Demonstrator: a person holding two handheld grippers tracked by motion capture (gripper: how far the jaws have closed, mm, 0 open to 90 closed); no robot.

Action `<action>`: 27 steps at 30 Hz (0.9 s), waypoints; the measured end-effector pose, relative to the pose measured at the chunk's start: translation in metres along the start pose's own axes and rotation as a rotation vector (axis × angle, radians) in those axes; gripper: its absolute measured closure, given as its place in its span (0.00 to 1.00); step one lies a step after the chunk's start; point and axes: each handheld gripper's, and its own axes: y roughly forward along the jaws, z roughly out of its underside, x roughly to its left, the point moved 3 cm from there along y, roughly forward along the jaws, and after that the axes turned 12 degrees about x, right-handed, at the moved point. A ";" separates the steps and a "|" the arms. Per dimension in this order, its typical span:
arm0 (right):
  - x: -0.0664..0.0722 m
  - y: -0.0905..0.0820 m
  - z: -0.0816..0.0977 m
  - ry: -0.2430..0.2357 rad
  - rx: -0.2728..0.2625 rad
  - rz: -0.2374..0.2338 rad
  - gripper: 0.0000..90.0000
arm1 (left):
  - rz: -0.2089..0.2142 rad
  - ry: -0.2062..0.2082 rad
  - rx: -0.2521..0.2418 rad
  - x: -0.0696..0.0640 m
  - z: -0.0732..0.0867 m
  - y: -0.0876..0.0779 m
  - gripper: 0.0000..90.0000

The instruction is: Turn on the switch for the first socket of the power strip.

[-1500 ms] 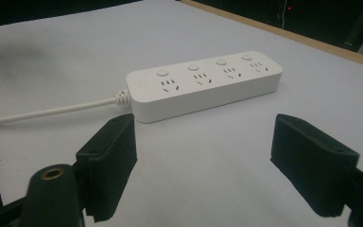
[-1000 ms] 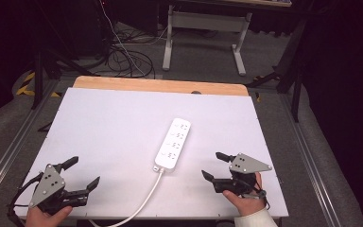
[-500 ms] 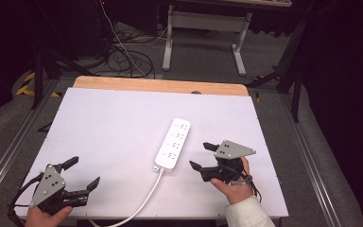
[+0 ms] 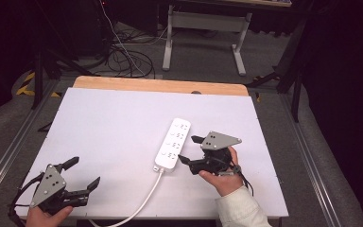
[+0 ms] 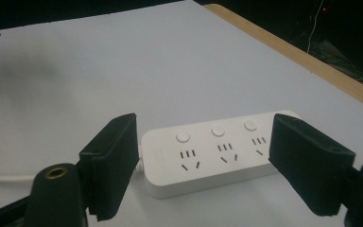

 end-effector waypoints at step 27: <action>-0.001 0.028 -0.030 -0.064 0.028 0.001 0.54 | -0.016 0.020 0.004 -0.002 0.000 0.000 0.14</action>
